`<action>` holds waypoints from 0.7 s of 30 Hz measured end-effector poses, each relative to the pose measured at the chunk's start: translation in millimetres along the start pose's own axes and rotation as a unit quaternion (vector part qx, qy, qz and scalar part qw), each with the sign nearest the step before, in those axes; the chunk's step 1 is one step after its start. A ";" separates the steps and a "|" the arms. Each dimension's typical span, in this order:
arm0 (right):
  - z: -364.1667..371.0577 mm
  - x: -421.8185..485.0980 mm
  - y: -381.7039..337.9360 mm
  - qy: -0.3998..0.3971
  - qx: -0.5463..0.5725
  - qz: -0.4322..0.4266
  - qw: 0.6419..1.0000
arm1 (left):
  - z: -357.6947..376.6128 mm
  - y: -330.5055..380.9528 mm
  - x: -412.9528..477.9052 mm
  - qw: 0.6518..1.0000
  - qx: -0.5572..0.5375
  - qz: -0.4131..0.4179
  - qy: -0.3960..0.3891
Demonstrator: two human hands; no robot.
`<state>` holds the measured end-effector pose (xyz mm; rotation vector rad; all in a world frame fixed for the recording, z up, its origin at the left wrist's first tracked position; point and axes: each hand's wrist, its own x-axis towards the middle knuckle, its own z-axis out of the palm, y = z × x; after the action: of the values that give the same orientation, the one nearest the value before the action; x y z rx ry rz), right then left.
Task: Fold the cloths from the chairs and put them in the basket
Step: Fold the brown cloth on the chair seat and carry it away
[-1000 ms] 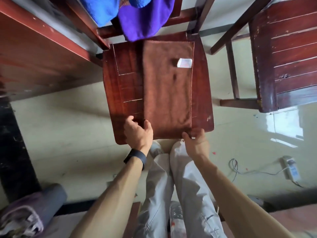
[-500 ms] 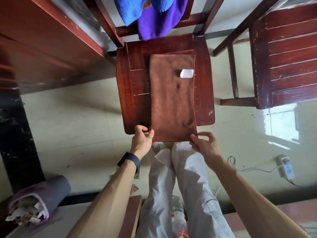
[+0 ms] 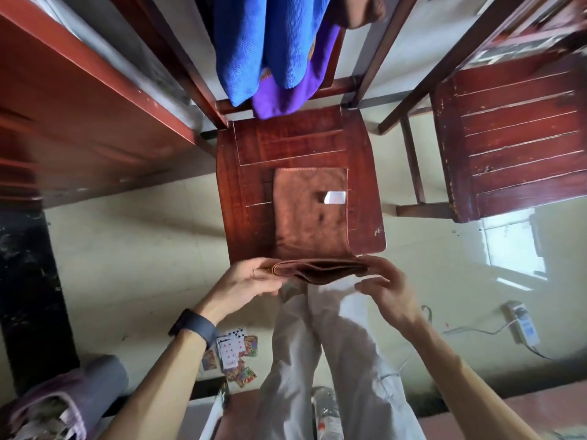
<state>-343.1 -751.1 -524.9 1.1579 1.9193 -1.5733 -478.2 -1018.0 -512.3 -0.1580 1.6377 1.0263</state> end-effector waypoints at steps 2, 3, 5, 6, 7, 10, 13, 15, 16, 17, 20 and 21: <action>-2.9 20.3 -15.0 0.027 -0.052 -0.057 0.997 | -12.6 17.1 14.4 0.990 0.118 0.039 0.062; -2.1 31.6 -23.1 0.053 -0.064 -0.079 0.993 | -17.7 25.5 24.0 0.977 0.169 0.061 0.113; 2.1 57.2 -36.9 0.089 -0.076 -0.113 0.987 | -24.6 41.6 43.6 0.968 0.163 0.095 0.165; 4.8 72.1 -42.5 0.095 -0.070 -0.117 0.986 | -26.8 47.8 56.4 0.972 0.130 0.103 0.169; 8.5 87.4 -48.0 0.098 -0.058 -0.115 0.987 | -27.8 53.8 69.3 0.974 0.103 0.103 0.175; 22.3 133.5 -58.0 0.120 -0.065 -0.098 0.986 | -28.4 63.2 114.2 0.965 0.084 0.094 0.231; 34.6 173.8 -59.6 0.140 -0.096 -0.070 0.983 | -25.1 65.1 158.9 0.949 0.103 0.072 0.290; 39.5 194.4 -58.2 0.150 -0.112 -0.063 0.980 | -23.7 61.7 182.4 0.936 0.131 0.059 0.321; 41.2 202.7 -57.4 0.153 -0.123 -0.064 0.979 | -23.5 59.1 191.2 0.932 0.142 0.052 0.329; 43.2 209.5 -56.6 0.156 -0.136 -0.063 0.976 | -23.4 57.2 198.1 0.928 0.152 0.045 0.337; 48.4 222.4 -56.2 0.176 -0.174 -0.056 0.967 | -24.3 53.6 210.9 0.916 0.181 0.032 0.355; 49.9 225.0 -56.4 0.182 -0.182 -0.056 0.965 | -24.1 53.4 212.9 0.913 0.188 0.031 0.359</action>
<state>-527.2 -722.0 -671.7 1.2537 2.4196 -1.0387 -601.8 -916.7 -664.6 -0.2431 2.4953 0.7061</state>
